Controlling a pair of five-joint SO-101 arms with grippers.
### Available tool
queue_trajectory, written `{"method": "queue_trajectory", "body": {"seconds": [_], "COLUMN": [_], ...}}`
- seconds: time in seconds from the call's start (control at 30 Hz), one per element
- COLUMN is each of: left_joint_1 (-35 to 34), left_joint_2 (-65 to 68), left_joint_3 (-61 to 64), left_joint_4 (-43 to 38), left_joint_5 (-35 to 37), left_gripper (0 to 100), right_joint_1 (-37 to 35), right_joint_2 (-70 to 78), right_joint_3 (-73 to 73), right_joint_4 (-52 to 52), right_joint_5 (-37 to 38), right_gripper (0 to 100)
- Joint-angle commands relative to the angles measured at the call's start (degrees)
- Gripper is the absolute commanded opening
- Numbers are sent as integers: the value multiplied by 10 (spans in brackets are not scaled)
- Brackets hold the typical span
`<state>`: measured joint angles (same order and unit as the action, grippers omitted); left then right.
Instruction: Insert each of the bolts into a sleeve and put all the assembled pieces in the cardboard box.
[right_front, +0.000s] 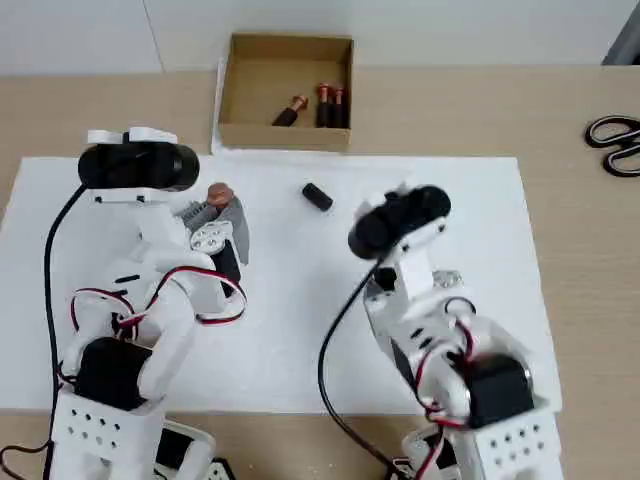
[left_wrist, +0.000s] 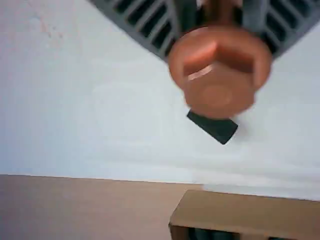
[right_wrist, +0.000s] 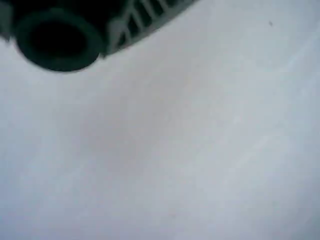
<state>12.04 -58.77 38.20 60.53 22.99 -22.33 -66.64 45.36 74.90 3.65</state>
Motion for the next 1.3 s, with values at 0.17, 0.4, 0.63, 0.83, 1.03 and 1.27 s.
{"method": "queue_trajectory", "body": {"seconds": [0.17, 0.4, 0.63, 0.83, 1.03, 1.27], "left_joint_1": [70, 116, 137, 176, 178, 197], "left_joint_2": [-14, -14, -17, -15, -14, -14], "left_joint_3": [21, 66, 73, 73, 73, 100], "left_joint_4": [-86, -160, -194, -191, -191, -194], "left_joint_5": [4, 4, 4, 4, 4, 4], "left_gripper": [6, 6, 6, 6, 6, 6], "right_joint_1": [-7, -28, -57, -88, -111, -127], "right_joint_2": [-138, -246, -309, -321, -322, -320], "right_joint_3": [153, 280, 322, 324, 324, 328], "right_joint_4": [-208, -261, -260, -261, -261, -265], "right_joint_5": [1, -24, -111, -111, -111, -111], "right_gripper": [4, 4, 4, 4, 4, 4]}}
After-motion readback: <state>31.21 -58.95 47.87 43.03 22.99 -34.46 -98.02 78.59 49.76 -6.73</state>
